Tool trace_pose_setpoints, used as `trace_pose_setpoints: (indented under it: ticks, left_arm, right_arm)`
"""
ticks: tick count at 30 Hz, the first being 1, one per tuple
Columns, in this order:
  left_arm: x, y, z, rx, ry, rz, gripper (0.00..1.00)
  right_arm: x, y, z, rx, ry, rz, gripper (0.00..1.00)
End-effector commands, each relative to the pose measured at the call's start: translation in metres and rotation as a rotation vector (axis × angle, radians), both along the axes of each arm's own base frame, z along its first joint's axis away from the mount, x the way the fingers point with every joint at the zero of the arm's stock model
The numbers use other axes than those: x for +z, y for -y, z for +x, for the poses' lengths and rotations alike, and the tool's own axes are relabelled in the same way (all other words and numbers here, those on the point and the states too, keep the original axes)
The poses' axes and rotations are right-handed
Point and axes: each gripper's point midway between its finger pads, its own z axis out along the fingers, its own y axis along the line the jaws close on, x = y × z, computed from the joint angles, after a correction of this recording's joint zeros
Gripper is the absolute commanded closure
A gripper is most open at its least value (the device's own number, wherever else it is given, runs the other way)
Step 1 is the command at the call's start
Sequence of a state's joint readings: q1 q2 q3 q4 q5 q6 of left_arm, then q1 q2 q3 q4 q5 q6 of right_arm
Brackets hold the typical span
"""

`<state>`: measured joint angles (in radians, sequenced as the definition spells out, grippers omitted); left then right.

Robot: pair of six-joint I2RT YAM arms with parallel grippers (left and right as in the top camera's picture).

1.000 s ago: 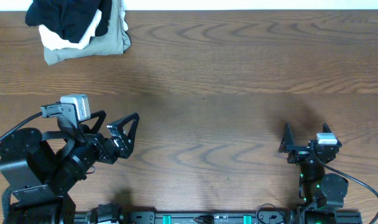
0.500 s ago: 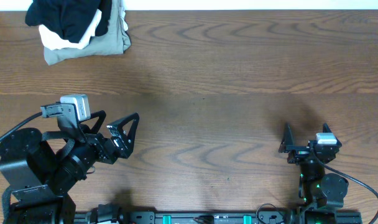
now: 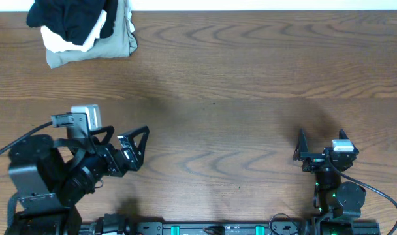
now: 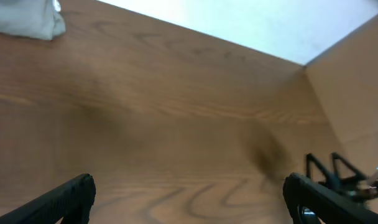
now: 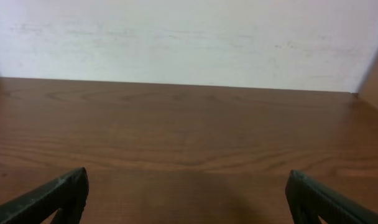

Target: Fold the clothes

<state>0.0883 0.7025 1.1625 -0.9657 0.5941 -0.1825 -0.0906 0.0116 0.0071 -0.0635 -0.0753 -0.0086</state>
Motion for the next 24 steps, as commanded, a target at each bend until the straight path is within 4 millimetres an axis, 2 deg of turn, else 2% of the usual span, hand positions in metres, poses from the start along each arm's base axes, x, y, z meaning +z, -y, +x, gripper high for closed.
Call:
trace_pose_setpoints:
  ticks: [1,5,12,17,24]
  left_arm:
    - [-0.013,-0.013,0.006,0.071,0.044,0.099,0.02]
    - [-0.026,-0.010,0.019,0.075,0.197,0.117,0.02]
    - [-0.068,-0.009,0.038,0.111,0.398,0.047,0.02]
    - [-0.120,-0.035,0.038,0.293,0.375,0.013,0.02]
    - [-0.167,-0.057,0.037,0.429,0.330,0.018,0.02]
  right_arm:
    - [0.000,0.001,0.000,0.000,0.000,-0.011,0.01]
    - [0.000,0.001,0.000,0.000,0.000,-0.011,0.01]
    - [0.000,0.001,0.000,0.000,0.000,-0.011,0.01]
    - [0.000,0.001,0.000,0.000,0.000,-0.011,0.01]
    - [0.000,0.001,0.000,0.000,0.000,-0.011,0.01]
